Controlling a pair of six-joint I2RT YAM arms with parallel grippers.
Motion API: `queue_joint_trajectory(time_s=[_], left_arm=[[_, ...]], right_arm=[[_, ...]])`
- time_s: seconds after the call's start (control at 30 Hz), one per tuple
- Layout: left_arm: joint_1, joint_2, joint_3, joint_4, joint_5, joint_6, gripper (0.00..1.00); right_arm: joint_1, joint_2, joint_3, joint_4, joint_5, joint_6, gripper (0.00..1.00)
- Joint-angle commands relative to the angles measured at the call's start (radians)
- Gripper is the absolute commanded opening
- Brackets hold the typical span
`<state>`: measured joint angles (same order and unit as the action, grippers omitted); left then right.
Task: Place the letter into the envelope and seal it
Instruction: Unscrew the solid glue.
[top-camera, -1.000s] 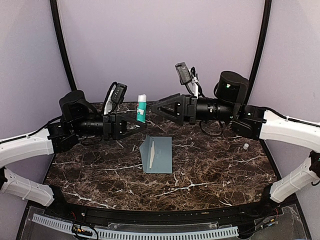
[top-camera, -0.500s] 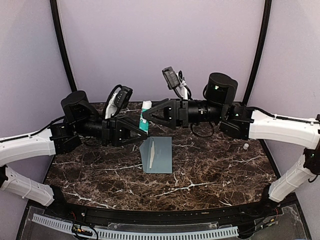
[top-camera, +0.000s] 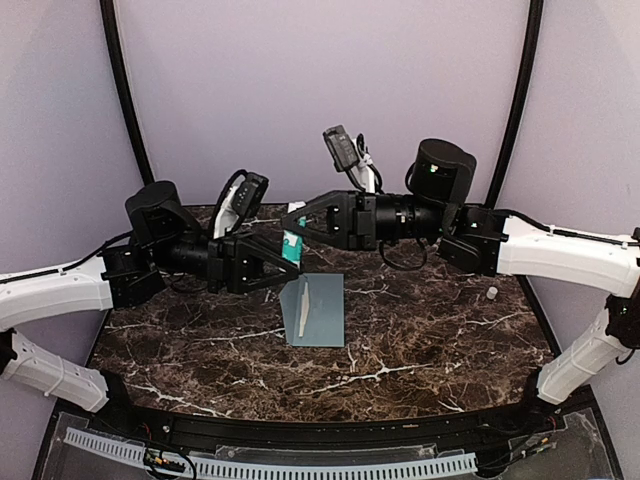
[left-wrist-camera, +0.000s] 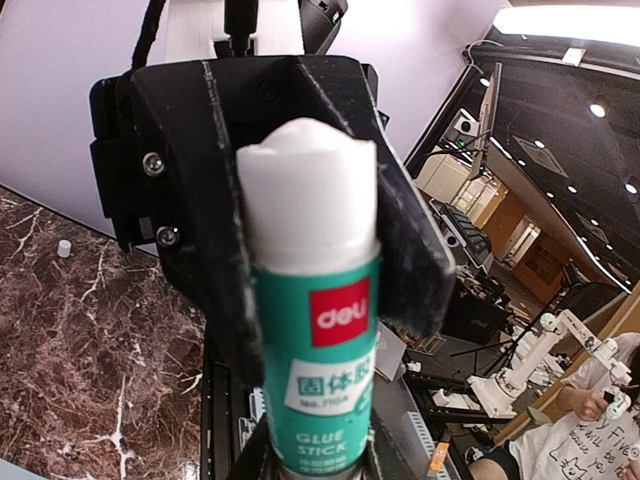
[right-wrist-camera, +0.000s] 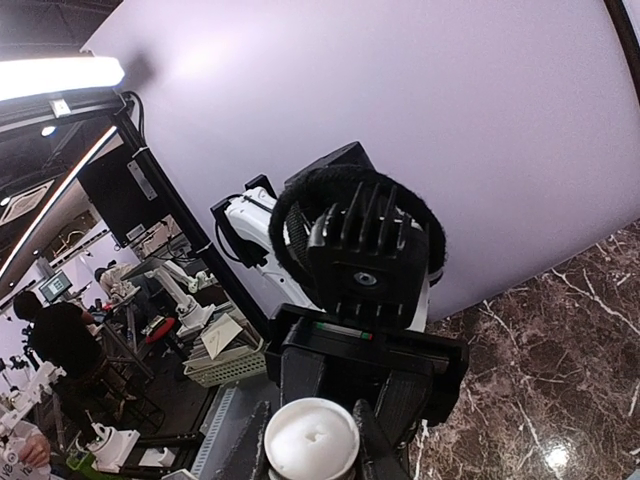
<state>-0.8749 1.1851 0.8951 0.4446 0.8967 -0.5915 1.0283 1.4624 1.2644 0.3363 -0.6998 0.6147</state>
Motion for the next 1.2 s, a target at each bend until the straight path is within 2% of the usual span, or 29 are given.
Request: queue_joint_trajectory(time_s=[0.0, 0.23, 0.37, 0.5, 0.63, 0.8, 1.07, 1.17], left_arm=[[0.002, -0.05, 0.038, -0.086, -0.149, 0.087, 0.0], [0.003, -0.091, 0.052, -0.261, -0.378, 0.163, 0.0], [0.002, -0.083, 0.088, -0.389, -0.524, 0.208, 0.0], [0.002, -0.056, 0.13, -0.491, -0.613, 0.239, 0.0], [0.002, -0.039, 0.14, -0.528, -0.694, 0.241, 0.0], [0.003, -0.023, 0.12, -0.528, -0.737, 0.219, 0.0], [0.003, 0.019, 0.082, -0.485, -0.705, 0.148, 0.0], [0.002, 0.003, 0.056, -0.452, -0.679, 0.127, 0.0]], right_arm=[[0.012, -0.008, 0.02, -0.006, 0.025, -0.008, 0.06], [0.021, -0.02, 0.042, -0.142, 0.208, -0.06, 0.03], [0.046, 0.015, 0.112, -0.267, 0.376, -0.079, 0.03], [0.071, 0.075, 0.187, -0.394, 0.537, -0.053, 0.0], [0.085, 0.122, 0.218, -0.436, 0.64, 0.015, 0.0], [0.099, 0.204, 0.294, -0.542, 0.736, 0.087, 0.0], [0.105, 0.25, 0.308, -0.562, 0.761, 0.148, 0.0], [0.105, 0.22, 0.292, -0.545, 0.758, 0.141, 0.07]])
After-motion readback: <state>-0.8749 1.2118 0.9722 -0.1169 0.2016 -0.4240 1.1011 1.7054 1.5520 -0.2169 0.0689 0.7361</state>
